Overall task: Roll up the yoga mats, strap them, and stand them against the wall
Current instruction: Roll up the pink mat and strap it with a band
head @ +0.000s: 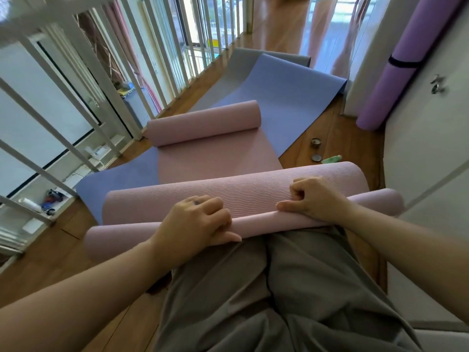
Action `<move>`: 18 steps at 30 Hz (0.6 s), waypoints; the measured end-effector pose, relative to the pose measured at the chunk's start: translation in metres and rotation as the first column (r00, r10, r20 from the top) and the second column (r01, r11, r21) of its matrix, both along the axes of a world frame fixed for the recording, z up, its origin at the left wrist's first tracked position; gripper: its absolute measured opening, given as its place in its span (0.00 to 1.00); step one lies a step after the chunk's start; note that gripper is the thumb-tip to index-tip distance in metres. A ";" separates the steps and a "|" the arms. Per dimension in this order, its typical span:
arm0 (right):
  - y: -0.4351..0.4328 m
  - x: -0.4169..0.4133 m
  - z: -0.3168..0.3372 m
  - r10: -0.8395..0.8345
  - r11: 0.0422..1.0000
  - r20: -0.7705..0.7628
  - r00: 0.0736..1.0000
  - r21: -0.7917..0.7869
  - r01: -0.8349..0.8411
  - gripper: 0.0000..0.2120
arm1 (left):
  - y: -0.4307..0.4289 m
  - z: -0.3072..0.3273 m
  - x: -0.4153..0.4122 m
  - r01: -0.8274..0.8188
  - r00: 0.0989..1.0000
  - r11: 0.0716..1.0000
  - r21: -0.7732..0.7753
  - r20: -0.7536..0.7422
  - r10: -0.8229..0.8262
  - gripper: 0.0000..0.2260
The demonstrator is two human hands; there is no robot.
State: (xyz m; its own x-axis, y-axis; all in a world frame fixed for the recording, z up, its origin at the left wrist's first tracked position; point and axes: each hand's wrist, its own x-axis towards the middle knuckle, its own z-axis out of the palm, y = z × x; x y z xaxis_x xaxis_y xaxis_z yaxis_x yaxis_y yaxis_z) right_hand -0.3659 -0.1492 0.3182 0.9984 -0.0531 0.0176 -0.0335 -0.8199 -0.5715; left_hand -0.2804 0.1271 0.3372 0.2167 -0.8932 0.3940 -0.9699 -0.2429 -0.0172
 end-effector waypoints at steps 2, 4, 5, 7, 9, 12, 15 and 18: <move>0.001 -0.002 -0.001 -0.006 1.000 0.029 1.000 0.004 0.005 0.22 | 0.001 0.001 -0.014 -0.096 0.993 0.990 0.104 0.072 0.089 0.19; 0.007 -0.007 -0.002 0.026 1.000 0.172 0.985 -0.003 -0.025 0.20 | 0.000 0.004 -0.024 -0.175 0.981 0.971 0.163 0.110 0.158 0.18; 0.010 -0.011 -0.003 0.054 0.998 0.292 0.955 -0.054 -0.040 0.19 | 0.000 0.005 -0.026 -0.194 0.978 0.966 0.173 0.112 0.177 0.18; 0.014 -0.023 -0.008 0.154 0.977 0.499 0.853 -0.208 -0.054 0.16 | -0.001 0.007 -0.027 -0.216 0.974 0.958 0.189 0.107 0.198 0.19; 0.012 -0.037 -0.011 0.246 0.950 0.534 0.809 -0.297 -0.093 0.13 | -0.001 0.008 -0.027 -0.221 0.974 0.954 0.201 0.093 0.206 0.19; 0.007 -0.052 -0.011 0.245 0.927 0.456 0.856 -0.368 -0.069 0.17 | -0.001 0.007 -0.027 -0.241 0.970 0.954 0.181 0.082 0.229 0.20; 0.014 -0.055 -0.010 0.143 0.934 0.467 0.872 -0.355 0.037 0.17 | -0.003 0.006 -0.028 -0.252 0.967 0.950 0.183 0.093 0.238 0.20; 0.019 -0.054 -0.011 0.084 0.939 0.463 0.883 -0.334 0.086 0.16 | -0.004 0.004 -0.026 -0.257 0.964 0.944 0.207 0.129 0.234 0.17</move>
State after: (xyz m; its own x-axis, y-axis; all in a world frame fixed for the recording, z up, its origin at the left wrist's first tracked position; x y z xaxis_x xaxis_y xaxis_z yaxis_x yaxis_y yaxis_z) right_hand -0.4198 -0.1301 0.3073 0.8685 0.0397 0.4940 0.1639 -0.9637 -0.2107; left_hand -0.3066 0.1228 0.3413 0.4099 -0.8840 0.2249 -0.8708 -0.4526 -0.1921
